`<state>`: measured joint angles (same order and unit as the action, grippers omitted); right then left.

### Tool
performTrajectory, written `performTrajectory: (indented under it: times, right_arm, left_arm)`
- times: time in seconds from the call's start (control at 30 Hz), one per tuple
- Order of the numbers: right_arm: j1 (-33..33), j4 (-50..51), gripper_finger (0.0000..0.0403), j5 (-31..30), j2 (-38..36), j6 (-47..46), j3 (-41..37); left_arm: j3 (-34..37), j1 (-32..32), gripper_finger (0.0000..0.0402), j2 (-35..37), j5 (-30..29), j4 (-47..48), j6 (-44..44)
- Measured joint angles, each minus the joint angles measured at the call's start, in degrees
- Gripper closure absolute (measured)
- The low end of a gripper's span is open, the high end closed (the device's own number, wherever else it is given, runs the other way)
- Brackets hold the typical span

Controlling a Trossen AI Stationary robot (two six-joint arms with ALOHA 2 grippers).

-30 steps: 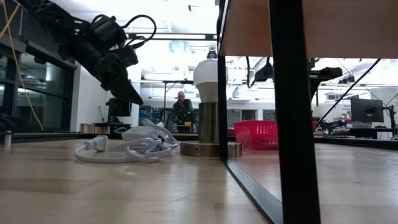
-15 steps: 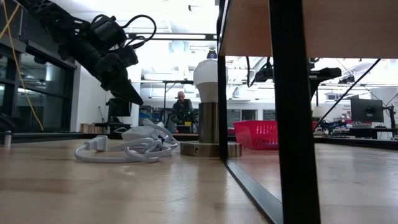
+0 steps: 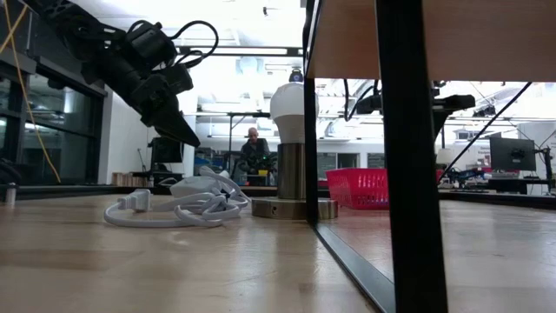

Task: Pick & Place Office Desk Supplies
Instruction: Put the red bin with the coil keychains on the shelf

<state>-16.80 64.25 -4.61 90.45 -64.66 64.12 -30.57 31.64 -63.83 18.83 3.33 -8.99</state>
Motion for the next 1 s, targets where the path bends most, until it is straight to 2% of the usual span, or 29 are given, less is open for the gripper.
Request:
performTrajectory:
  times: [0.17, 0.33, 1.0]
  right_arm:
    - [0.0, -0.2, 0.0252, -0.9, 0.0, -1.8, 0.0]
    - [0.0, -1.0, 0.0226, -0.5, 0.0, -2.7, -0.9]
    - [-0.6, -16.6, 0.0224, -1.1, 0.0, -3.2, -12.6]
  left_arm:
    - [0.0, 0.0, 0.0284, 0.0, 0.0, 0.0, 0.0]
    - [0.0, 0.0, 0.0284, 0.0, 0.0, 0.0, 0.0]
    - [0.0, 0.0, 0.0284, 0.0, 0.0, 0.0, 0.0]
